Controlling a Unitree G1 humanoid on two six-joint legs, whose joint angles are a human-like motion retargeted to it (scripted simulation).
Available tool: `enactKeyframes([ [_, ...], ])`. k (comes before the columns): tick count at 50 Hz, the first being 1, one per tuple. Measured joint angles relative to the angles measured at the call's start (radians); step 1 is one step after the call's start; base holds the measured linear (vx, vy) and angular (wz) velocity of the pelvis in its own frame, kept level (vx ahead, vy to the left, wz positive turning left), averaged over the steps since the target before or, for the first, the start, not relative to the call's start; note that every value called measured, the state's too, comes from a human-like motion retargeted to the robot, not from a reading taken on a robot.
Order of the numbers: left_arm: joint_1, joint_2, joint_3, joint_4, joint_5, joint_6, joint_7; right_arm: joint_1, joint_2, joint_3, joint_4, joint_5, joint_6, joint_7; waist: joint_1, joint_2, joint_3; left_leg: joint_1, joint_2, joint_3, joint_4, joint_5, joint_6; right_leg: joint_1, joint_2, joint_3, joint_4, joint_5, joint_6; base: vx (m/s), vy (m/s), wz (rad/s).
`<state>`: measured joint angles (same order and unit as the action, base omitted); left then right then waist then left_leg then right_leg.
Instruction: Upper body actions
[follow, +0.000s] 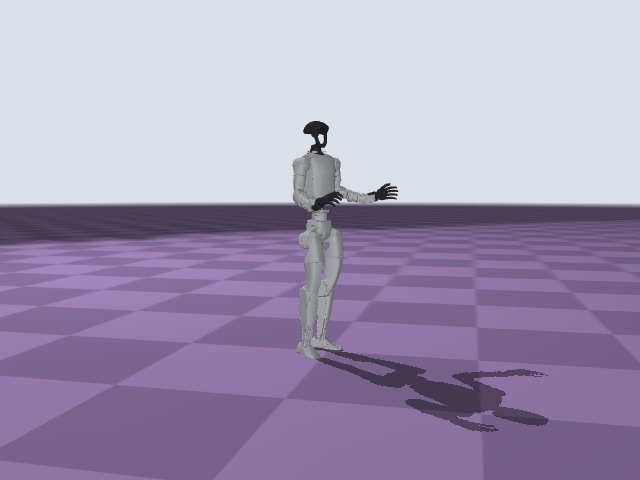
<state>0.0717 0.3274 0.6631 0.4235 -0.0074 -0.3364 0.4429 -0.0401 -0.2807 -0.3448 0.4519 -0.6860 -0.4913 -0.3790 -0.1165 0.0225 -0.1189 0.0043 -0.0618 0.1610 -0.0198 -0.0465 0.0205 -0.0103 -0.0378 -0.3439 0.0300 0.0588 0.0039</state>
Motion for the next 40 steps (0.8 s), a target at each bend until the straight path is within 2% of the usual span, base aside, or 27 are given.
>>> enactKeyframes([
  [6, 0.023, -0.093, -0.081, 0.387, 0.015, 0.015, -0.180, 0.057, 0.035, 0.057, 0.441, -0.167, 0.110, 0.102, 0.011, -0.002, 0.022, 0.003, 0.002, -0.001, 0.000, 0.002, -0.001, 0.003, 0.000, 0.001, 0.000, 0.001, 0.001, -0.07, -0.05, 0.00],
  [9, 0.030, -0.106, -0.145, 0.611, 0.020, 0.000, -0.197, 0.063, 0.052, 0.097, 0.711, -0.273, 0.159, 0.138, 0.012, -0.005, 0.018, -0.002, 0.001, -0.004, -0.001, 0.003, -0.001, 0.001, -0.001, -0.002, -0.001, 0.001, 0.002, 0.00, 0.00, 0.00],
  [12, 0.032, -0.125, -0.223, 0.840, 0.066, 0.011, -0.198, 0.056, 0.090, 0.129, 0.995, -0.352, 0.261, 0.156, 0.016, -0.003, 0.011, -0.006, 0.002, -0.006, -0.001, 0.004, -0.001, -0.003, -0.001, -0.003, -0.002, 0.000, 0.002, 0.00, 0.00, 0.00],
  [15, 0.017, -0.150, -0.313, 1.055, 0.140, 0.107, -0.259, 0.064, 0.144, 0.143, 1.201, -0.336, 0.359, 0.258, 0.024, 0.000, 0.011, -0.006, 0.003, -0.004, -0.001, 0.003, -0.001, -0.004, -0.001, -0.002, -0.001, 0.000, 0.003, 0.00, 0.00, 0.00],
  [18, 0.013, -0.199, -0.402, 1.183, 0.228, 0.301, -0.418, 0.108, 0.203, 0.167, 1.248, -0.272, 0.450, 0.359, 0.099, 0.006, 0.015, 0.002, 0.028, 0.065, -0.003, -0.008, -0.008, -0.011, -0.008, 0.073, 0.017, -0.008, 0.031, -0.01, -0.05, -1.05],
  [20, 0.022, -0.253, -0.435, 1.230, 0.254, 0.418, -0.510, 0.122, 0.217, 0.157, 1.247, -0.201, 0.518, 0.307, 0.126, -0.004, 0.012, 0.004, 0.025, 0.093, -0.004, -0.013, -0.008, -0.013, -0.004, 0.095, 0.015, -0.009, 0.025, 0.01, -0.05, -0.35],
  [22, 0.039, -0.307, -0.461, 1.254, 0.192, 0.444, -0.561, 0.118, 0.210, 0.147, 1.212, -0.162, 0.408, 0.311, -0.002, -0.013, 0.004, 0.003, 0.009, -0.032, 0.001, -0.016, -0.024, -0.013, -0.043, -0.021, 0.020, -0.012, 0.030, 0.02, -0.03, 2.58],
  [23, 0.051, -0.331, -0.457, 1.266, 0.109, 0.464, -0.520, 0.115, 0.198, 0.144, 1.200, -0.171, 0.362, 0.308, -0.068, -0.016, -0.001, 0.005, -0.001, -0.092, -0.001, -0.016, -0.027, -0.008, -0.059, -0.079, 0.021, -0.014, 0.032, 0.01, 0.00, 2.56],
  [24, 0.060, -0.353, -0.427, 1.271, 0.009, 0.449, -0.481, 0.109, 0.185, 0.147, 1.191, -0.191, 0.339, 0.306, -0.103, -0.012, -0.003, 0.010, -0.006, -0.121, -0.007, -0.015, -0.025, -0.006, -0.065, -0.109, 0.021, -0.015, 0.034, 0.00, 0.01, 1.70],
  [25, 0.068, -0.374, -0.386, 1.272, -0.101, 0.417, -0.444, 0.101, 0.170, 0.155, 1.184, -0.215, 0.328, 0.305, -0.123, -0.006, -0.005, 0.015, -0.008, -0.133, -0.015, -0.014, -0.020, -0.006, -0.066, -0.125, 0.022, -0.015, 0.037, 0.00, 0.00, 0.00],
  [27, 0.066, -0.380, -0.314, 1.277, -0.265, 0.339, -0.426, 0.078, 0.143, 0.179, 1.168, -0.243, 0.379, 0.291, -0.066, 0.008, 0.010, 0.018, -0.002, -0.057, -0.018, -0.010, -0.006, -0.012, -0.033, -0.052, 0.017, -0.007, 0.025, -0.04, 0.04, -1.45],
  [29, 0.068, -0.364, -0.310, 1.277, -0.336, 0.330, -0.447, 0.060, 0.131, 0.174, 1.148, -0.258, 0.394, 0.308, -0.031, 0.014, 0.022, 0.013, 0.004, -0.016, -0.013, -0.007, 0.002, -0.014, -0.020, -0.011, 0.018, 0.000, 0.024, -0.02, 0.02, -1.02],
  [30, 0.069, -0.355, -0.324, 1.277, -0.339, 0.338, -0.473, 0.053, 0.126, 0.165, 1.138, -0.256, 0.391, 0.314, -0.026, 0.014, 0.024, 0.013, 0.004, -0.013, -0.012, -0.006, 0.004, -0.012, -0.018, -0.009, 0.016, 0.002, 0.023, 0.01, 0.01, -0.27],
  [34, 0.073, -0.298, -0.416, 1.226, -0.132, 0.399, -0.574, 0.034, 0.119, 0.086, 1.106, -0.154, 0.352, 0.333, 0.002, 0.010, 0.016, 0.006, 0.004, -0.010, -0.010, -0.003, 0.003, -0.015, -0.019, -0.004, 0.017, 0.001, 0.024, 0.05, 0.01, -0.01],
  [40, 0.058, -0.275, -0.499, 1.154, 0.039, 0.407, -0.489, -0.006, 0.136, -0.060, 1.085, 0.105, 0.318, 0.348, 0.006, 0.003, 0.012, 0.000, 0.004, -0.020, -0.007, 0.000, 0.003, -0.012, -0.021, -0.011, 0.015, -0.001, 0.026, 0.00, 0.00, 0.00],
])
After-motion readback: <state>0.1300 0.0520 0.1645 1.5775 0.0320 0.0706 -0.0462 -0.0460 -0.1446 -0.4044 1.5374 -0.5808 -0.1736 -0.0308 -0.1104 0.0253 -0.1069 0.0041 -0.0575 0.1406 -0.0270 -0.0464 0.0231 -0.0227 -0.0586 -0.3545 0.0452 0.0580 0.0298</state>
